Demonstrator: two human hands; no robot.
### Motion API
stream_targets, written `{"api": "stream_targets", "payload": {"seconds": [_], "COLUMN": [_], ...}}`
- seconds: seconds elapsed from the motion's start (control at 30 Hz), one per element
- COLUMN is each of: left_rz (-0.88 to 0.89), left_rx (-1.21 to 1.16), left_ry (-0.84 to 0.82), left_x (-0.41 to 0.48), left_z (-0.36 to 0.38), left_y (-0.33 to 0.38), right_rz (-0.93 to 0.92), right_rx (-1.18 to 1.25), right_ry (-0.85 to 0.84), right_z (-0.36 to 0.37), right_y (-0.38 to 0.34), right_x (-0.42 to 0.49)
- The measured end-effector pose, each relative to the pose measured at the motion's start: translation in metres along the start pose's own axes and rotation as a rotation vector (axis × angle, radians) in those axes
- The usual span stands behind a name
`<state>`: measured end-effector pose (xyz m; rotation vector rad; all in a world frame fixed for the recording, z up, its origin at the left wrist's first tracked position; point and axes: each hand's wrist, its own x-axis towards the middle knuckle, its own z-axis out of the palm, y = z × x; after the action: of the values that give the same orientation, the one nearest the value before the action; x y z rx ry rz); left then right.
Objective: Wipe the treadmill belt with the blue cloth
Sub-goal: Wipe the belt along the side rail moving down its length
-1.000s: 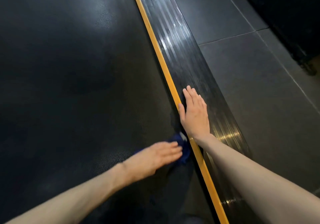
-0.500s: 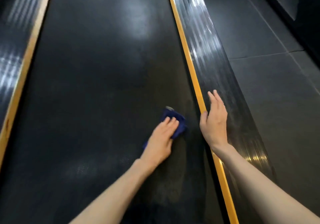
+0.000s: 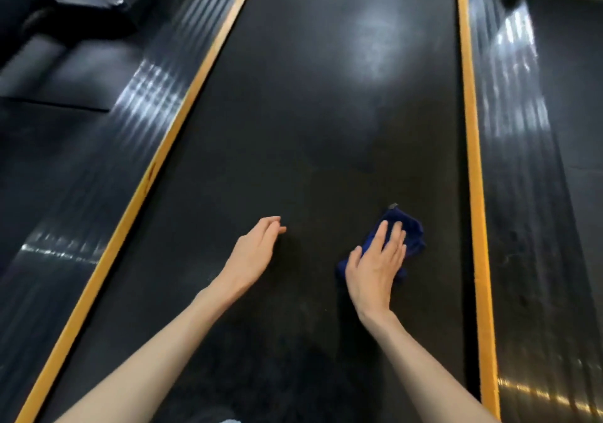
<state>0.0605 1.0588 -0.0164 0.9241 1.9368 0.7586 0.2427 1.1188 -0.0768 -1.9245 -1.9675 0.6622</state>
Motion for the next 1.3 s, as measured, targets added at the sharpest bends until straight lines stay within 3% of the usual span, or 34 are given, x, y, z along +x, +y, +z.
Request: {"api": "stream_targets", "payload": {"seconds": [0.07, 0.17, 0.23, 0.3, 0.33, 0.4, 0.53, 0.67, 0.7, 0.8, 0.93, 1.0, 1.17, 1.3], "left_rz": [-0.053, -0.168, -0.209, -0.210, -0.214, -0.254, -0.409, -0.514, -0.533, -0.446, -0.308, -0.239, -0.123, -0.183], "left_rx": [0.044, 0.097, 0.156, 0.289, 0.374, 0.481, 0.602, 0.552, 0.507, 0.477, 0.533, 0.495, 0.394, 0.487], "left_ry": [0.148, 0.315, 0.350, 0.359, 0.367, 0.403, 0.436, 0.541, 0.569, 0.627, 0.547, 0.522, 0.465, 0.616], "left_x": [-0.006, -0.012, -0.019, -0.027, -0.033, -0.049, -0.081, -0.096, -0.099, -0.111, -0.122, -0.126, -0.145, -0.152], "left_z": [-0.027, -0.058, -0.075, -0.094, -0.105, -0.122, -0.140, -0.148, -0.148, -0.143, -0.150, -0.159, -0.178, -0.167], "left_y": [-0.017, -0.037, -0.047, -0.060, -0.069, -0.088, -0.113, -0.127, -0.131, -0.152, -0.175, -0.182, -0.197, -0.203], "right_rz": [-0.143, -0.623, -1.005, -1.196, -1.248, -1.186, -0.794, -0.384, -0.390, -0.871, -1.551, -1.704, -1.334, -0.882], "right_rx": [0.006, -0.054, -0.099, -0.101, -0.117, -0.129, -0.168, -0.052, -0.086, -0.068, -0.061, -0.165, -0.235, -0.026], "right_ry": [-0.035, -0.261, -0.566, -0.691, -0.655, -0.511, -0.309, -0.177, -0.177, -0.397, -0.715, -0.683, -0.435, -0.253], "right_z": [0.012, 0.052, 0.070, 0.077, 0.080, 0.075, 0.052, 0.066, 0.078, 0.118, 0.128, 0.130, 0.134, 0.146], "right_y": [-0.023, -0.077, -0.103, -0.109, -0.105, -0.097, -0.091, -0.131, -0.146, -0.169, -0.167, -0.171, -0.191, -0.212], "right_x": [0.008, -0.024, -0.061, -0.068, -0.055, -0.019, 0.047, 0.023, 0.000, -0.089, -0.154, -0.131, -0.035, -0.029]}}
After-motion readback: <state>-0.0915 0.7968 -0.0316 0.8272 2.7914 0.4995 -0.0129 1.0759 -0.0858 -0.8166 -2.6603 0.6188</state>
